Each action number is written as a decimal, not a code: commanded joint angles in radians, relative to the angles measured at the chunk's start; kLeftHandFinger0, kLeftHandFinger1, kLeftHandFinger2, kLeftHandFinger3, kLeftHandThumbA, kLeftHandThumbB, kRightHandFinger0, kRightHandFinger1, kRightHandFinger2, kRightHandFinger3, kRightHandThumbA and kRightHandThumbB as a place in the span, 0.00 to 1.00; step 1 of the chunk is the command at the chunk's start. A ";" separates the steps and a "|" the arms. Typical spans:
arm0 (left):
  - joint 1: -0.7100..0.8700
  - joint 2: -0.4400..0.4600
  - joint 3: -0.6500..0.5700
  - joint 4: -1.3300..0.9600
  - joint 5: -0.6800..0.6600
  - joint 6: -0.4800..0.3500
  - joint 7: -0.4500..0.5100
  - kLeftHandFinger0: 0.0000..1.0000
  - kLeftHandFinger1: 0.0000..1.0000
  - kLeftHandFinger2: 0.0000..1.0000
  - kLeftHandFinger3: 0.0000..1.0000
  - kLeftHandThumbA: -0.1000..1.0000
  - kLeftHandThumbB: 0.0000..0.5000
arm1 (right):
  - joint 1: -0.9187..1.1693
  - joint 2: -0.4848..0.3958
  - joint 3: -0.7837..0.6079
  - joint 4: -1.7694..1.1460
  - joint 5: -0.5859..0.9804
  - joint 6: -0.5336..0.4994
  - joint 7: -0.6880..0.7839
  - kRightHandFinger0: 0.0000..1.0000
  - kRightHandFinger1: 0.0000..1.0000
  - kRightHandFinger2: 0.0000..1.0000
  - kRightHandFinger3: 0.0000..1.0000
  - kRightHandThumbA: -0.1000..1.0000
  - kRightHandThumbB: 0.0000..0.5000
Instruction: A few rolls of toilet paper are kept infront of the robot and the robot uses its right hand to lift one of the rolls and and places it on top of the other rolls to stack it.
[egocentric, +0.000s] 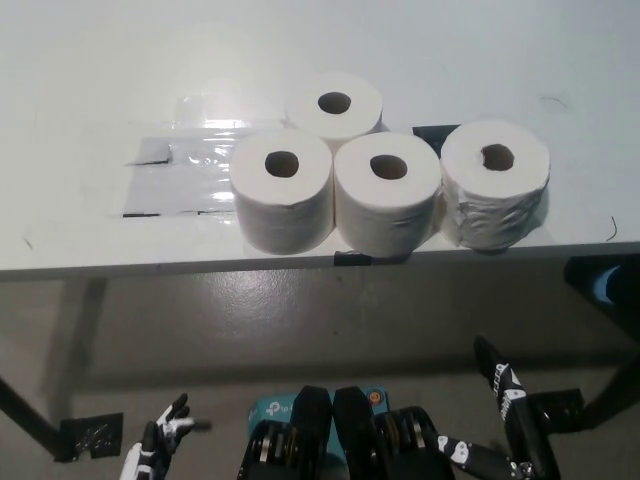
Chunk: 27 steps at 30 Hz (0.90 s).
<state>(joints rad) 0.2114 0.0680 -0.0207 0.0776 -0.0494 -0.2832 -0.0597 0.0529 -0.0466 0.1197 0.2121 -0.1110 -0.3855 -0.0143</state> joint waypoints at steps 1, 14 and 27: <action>-0.005 0.045 -0.032 -0.028 -0.060 -0.067 -0.097 1.00 1.00 1.00 1.00 1.00 0.55 | -0.027 -0.016 0.024 -0.030 -0.007 -0.072 0.037 1.00 1.00 1.00 1.00 1.00 0.66; -0.008 0.067 -0.041 -0.068 -0.207 0.006 -0.170 1.00 1.00 1.00 1.00 1.00 0.77 | -0.023 -0.019 0.021 -0.055 0.018 -0.070 0.037 1.00 1.00 1.00 1.00 1.00 0.70; -0.003 0.059 -0.023 -0.041 -0.160 -0.044 -0.158 1.00 1.00 1.00 1.00 1.00 0.64 | 0.000 0.000 -0.049 -0.279 -0.018 -0.019 -0.026 1.00 1.00 1.00 1.00 1.00 0.77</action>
<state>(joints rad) 0.2035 0.1229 -0.0531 0.0461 -0.2416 -0.2888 -0.2196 0.0489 -0.0571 0.1069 0.0644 -0.1046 -0.3992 -0.0029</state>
